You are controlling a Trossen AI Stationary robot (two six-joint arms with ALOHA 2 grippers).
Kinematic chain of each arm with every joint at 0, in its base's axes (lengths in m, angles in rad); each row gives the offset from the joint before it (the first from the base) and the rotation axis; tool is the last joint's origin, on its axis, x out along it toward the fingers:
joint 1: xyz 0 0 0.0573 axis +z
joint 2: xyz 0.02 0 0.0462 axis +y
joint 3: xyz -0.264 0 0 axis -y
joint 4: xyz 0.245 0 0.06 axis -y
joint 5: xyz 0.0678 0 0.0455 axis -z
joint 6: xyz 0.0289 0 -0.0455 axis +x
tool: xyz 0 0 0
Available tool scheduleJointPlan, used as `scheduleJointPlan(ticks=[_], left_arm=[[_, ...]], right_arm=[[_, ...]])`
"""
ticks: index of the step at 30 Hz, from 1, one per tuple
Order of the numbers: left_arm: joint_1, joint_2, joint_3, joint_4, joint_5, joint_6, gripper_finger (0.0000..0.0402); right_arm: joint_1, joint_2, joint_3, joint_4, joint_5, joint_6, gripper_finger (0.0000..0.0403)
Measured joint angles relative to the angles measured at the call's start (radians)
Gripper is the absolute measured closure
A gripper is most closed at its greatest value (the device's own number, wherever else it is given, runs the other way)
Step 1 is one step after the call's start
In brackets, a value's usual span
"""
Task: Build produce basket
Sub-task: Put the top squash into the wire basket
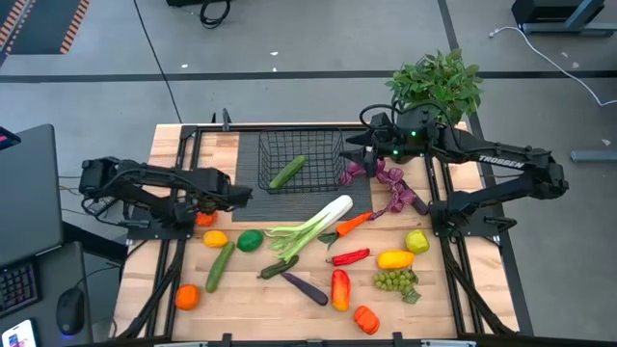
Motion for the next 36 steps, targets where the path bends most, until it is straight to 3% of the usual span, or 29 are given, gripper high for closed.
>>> scheduleJointPlan(ticks=[14, 22, 25, 28, 36], left_arm=[[-0.027, 0.243, 0.003, 0.028, 0.006, 0.006, 0.0104], [-0.027, 0.248, 0.002, 0.002, 0.008, 0.025, 0.0104], [-0.036, 0.241, 0.004, -0.006, 0.052, 0.049, 0.0104], [-0.07, 0.242, 0.016, -0.013, 0.102, 0.054, 0.0104], [-0.161, 0.241, -0.014, 0.028, 0.104, 0.095, 0.0104]], right_arm=[[-0.048, -0.014, 0.0, -0.018, -0.149, -0.005, 0.0122], [-0.088, -0.066, 0.0, -0.075, -0.153, -0.011, 0.0122], [-0.104, -0.077, 0.0, -0.089, -0.153, -0.028, 0.0122], [-0.117, -0.083, 0.0, -0.101, -0.153, -0.033, 0.0122], [-0.132, -0.083, 0.0, -0.1, -0.158, -0.034, 0.0122]])
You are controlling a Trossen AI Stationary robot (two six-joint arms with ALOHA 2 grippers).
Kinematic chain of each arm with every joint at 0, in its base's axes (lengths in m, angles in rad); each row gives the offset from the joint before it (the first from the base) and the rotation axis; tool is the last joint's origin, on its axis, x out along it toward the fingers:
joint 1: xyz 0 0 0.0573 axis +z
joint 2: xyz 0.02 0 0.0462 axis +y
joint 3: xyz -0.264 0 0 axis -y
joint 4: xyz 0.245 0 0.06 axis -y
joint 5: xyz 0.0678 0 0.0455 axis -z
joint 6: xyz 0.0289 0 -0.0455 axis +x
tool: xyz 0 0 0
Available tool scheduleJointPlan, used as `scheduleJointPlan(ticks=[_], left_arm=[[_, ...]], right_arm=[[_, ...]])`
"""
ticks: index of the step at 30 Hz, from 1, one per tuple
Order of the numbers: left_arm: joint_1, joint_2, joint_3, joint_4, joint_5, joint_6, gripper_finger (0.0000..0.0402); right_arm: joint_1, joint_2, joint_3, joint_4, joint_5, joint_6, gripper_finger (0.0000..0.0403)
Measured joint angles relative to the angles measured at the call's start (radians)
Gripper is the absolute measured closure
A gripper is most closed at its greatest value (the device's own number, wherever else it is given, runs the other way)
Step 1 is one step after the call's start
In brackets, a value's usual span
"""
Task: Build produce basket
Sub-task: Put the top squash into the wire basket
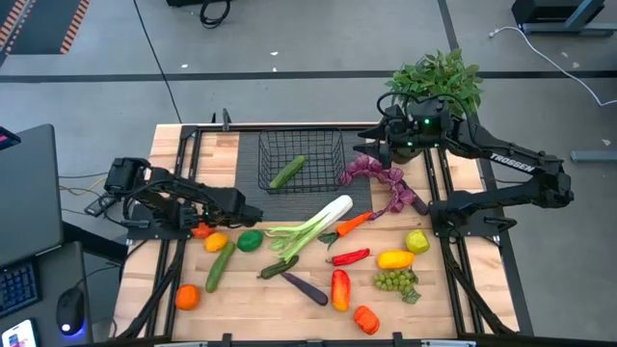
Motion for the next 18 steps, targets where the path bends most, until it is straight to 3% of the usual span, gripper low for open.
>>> scheduleJointPlan(ticks=[11, 18], left_arm=[[-0.047, -0.002, -0.026, 0.016, 0.012, -0.002, 0.0104], [-0.042, 0.006, 0.065, 0.015, -0.047, 0.027, 0.0129]], right_arm=[[0.0, 0.0, 0.0, -0.011, -0.021, 0.002, 0.0122], [0.0, 0.0, 0.0, -0.011, 0.033, -0.018, 0.0122]])
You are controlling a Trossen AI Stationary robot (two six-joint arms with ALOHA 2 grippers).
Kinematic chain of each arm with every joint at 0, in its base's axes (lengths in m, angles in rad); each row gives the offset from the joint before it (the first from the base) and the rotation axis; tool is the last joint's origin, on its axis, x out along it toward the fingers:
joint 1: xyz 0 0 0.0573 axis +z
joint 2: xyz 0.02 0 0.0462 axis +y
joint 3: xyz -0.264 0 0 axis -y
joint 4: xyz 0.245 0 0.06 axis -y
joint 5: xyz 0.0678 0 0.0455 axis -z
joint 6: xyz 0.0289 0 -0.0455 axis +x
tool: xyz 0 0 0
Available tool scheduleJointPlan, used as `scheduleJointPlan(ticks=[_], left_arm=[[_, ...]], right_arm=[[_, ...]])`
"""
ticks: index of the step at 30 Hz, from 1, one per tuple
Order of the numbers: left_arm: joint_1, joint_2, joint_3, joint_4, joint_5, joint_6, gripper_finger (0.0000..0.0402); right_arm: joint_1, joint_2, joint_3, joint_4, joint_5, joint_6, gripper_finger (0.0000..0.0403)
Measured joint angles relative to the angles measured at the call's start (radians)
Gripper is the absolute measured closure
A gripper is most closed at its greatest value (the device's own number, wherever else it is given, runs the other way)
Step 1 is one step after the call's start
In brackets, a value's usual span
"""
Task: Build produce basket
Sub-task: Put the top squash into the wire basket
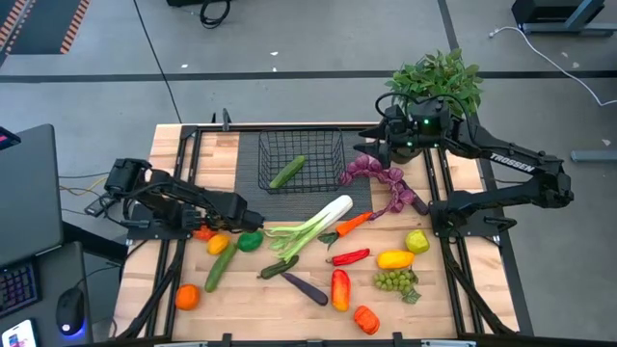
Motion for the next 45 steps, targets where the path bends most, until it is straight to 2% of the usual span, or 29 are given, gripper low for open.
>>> scheduleJointPlan(ticks=[6, 10, 14, 18, 20, 26, 29, 33, 35, 37, 40, 45], left_arm=[[0.001, 0.0, 0.058, 0.002, -0.038, 0.097, 0.0185], [0.0, -0.001, 0.146, -0.022, -0.097, 0.158, 0.0222], [0.002, -0.002, 0.265, -0.095, -0.18, 0.255, 0.0247], [-0.002, -0.003, 0.35, -0.22, -0.183, 0.287, 0.0253], [-0.016, -0.003, 0.374, -0.267, -0.178, 0.281, 0.0246], [-0.086, -0.004, 0.408, -0.262, -0.18, 0.232, 0.0211], [-0.155, -0.003, 0.406, -0.263, -0.195, 0.069, 0.0194], [-0.288, -0.003, 0.392, -0.262, -0.207, -0.238, 0.0166], [-0.342, -0.003, 0.354, -0.253, -0.162, -0.362, 0.0148], [-0.363, -0.004, 0.304, -0.199, -0.076, -0.384, 0.013], [-0.374, -0.004, 0.24, -0.1, -0.033, -0.403, 0.0108], [-0.376, -0.004, 0.183, 0.0, -0.077, -0.383, 0.009]], right_arm=[[0.0, 0.0, 0.0, 0.0, 0.047, -0.034, 0.0122], [0.0, 0.0, 0.0, 0.0, 0.077, -0.034, 0.0122], [0.0, 0.0, 0.0, 0.0, 0.111, -0.021, 0.0122], [0.0, 0.0, 0.0, 0.0, 0.136, 0.033, 0.0122], [0.0, 0.0, 0.0, 0.0, 0.144, 0.052, 0.0122], [0.0, 0.0, 0.0, 0.0, 0.159, 0.075, 0.0122], [0.0, 0.0, 0.0, 0.0, 0.143, 0.075, 0.0122], [0.0, 0.0, 0.0, 0.0, 0.088, 0.075, 0.0116], [0.0, 0.0, 0.0, 0.0, 0.066, 0.074, 0.011], [0.0, 0.0, 0.0, -0.004, 0.048, 0.071, 0.0104], [0.0, 0.0, 0.0, -0.018, 0.025, 0.066, 0.0094], [0.0, 0.0, 0.0, -0.052, -0.011, 0.073, 0.0079]])
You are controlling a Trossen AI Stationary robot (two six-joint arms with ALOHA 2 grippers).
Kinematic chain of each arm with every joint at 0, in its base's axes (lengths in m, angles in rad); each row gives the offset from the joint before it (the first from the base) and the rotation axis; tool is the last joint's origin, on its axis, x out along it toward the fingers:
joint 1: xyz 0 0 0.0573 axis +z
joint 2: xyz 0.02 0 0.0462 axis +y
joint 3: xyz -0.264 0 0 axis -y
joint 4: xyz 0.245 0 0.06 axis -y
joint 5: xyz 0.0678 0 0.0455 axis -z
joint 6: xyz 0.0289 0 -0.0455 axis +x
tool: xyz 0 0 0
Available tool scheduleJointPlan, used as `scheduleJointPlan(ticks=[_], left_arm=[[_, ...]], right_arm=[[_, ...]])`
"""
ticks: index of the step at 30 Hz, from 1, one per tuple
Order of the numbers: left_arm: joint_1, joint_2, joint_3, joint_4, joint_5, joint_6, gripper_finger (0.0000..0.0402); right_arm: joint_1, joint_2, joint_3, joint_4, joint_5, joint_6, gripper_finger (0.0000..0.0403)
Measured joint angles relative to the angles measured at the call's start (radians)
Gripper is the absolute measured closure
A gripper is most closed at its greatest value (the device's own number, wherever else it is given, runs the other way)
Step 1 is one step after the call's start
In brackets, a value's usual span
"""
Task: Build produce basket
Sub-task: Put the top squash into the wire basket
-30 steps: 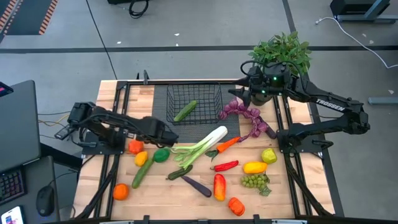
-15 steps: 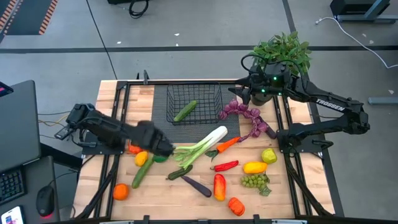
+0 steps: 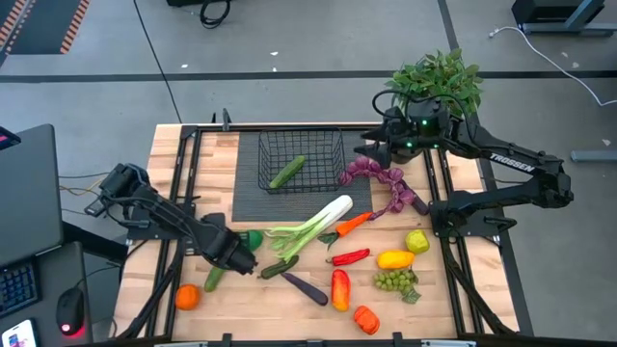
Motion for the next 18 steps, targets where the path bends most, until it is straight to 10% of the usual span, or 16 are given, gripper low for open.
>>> scheduleJointPlan(ticks=[8, 18], left_arm=[[-0.011, 0.0, 0.013, -0.156, 0.086, 0.436, 0.0088], [0.07, -0.001, 0.003, -0.174, 0.059, 1.359, 0.0088]], right_arm=[[0.001, 0.0, 0.0, -0.007, -0.051, 0.069, 0.006], [0.001, 0.0, 0.0, -0.006, 0.02, 0.115, 0.0059]])
